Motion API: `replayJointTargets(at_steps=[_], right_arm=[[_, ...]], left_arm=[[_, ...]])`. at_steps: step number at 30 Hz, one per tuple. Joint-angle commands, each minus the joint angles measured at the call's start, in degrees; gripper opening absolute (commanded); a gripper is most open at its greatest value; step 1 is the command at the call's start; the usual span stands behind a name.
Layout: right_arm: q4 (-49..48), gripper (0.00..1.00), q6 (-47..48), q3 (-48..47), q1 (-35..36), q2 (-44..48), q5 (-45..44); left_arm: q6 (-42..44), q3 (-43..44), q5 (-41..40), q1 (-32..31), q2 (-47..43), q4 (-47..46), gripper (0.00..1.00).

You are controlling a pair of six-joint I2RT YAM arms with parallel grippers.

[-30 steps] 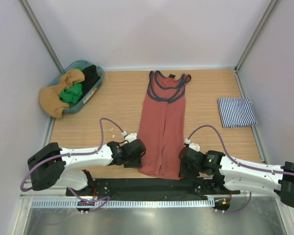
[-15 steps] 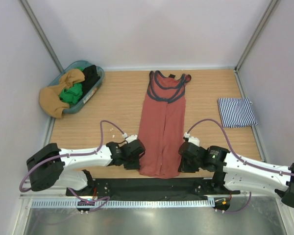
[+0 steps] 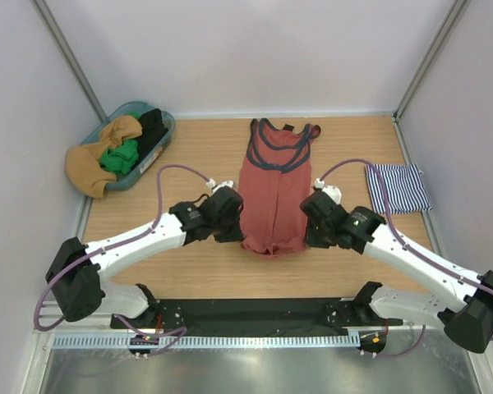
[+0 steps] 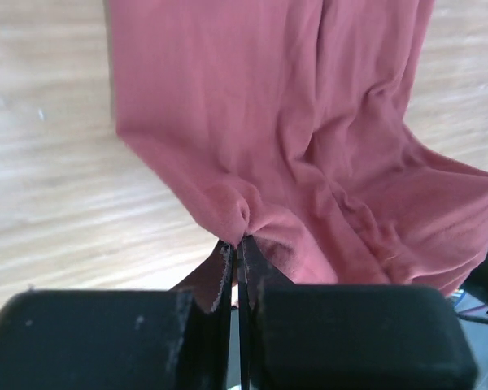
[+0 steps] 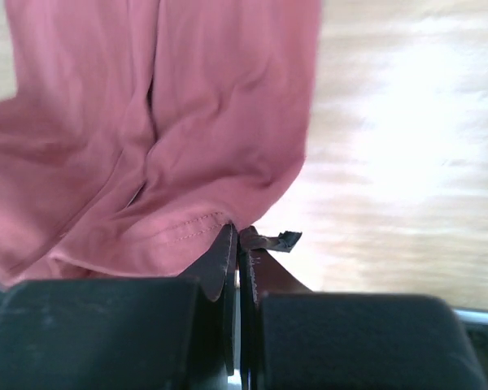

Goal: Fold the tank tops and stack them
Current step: Fold the tank top

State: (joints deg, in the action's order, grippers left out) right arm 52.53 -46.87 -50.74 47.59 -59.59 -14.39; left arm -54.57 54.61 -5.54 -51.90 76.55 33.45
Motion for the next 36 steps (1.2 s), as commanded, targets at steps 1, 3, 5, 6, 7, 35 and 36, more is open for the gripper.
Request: replayJointTargets(at_steps=[1,3,5,6,7,35,36], right_arm=[[-2.3,0.01,9.5,-5.0,-6.5,-3.0,0.0],[-4.3,0.01,12.2,-7.5,-9.3,-6.2,1.6],[-6.2,0.01,13.6,-9.1,-12.7,-8.8,2.5],[-6.7,0.01,14.3,-10.8,-13.8,-11.1,3.0],[-7.4,0.01,15.4,-11.5,-15.1,-12.3,3.6],[-14.9,0.01,19.3,-39.6,-34.1,-46.3,10.8],[-15.6,0.02,19.2,-40.1,-34.8,-47.0,11.1]], left_arm=[[6.2,6.3,-0.8,2.5,4.0,1.3,0.00],[7.5,9.0,-0.7,4.6,6.1,1.6,0.00],[9.2,12.9,-0.9,6.0,9.1,1.8,0.00],[9.6,14.3,-1.3,7.5,10.0,1.9,0.00],[10.0,17.0,-1.8,8.1,11.1,1.9,0.00],[16.3,53.2,2.7,21.4,46.6,-1.2,0.03],[16.2,54.5,3.2,21.7,47.3,-1.3,0.07]])
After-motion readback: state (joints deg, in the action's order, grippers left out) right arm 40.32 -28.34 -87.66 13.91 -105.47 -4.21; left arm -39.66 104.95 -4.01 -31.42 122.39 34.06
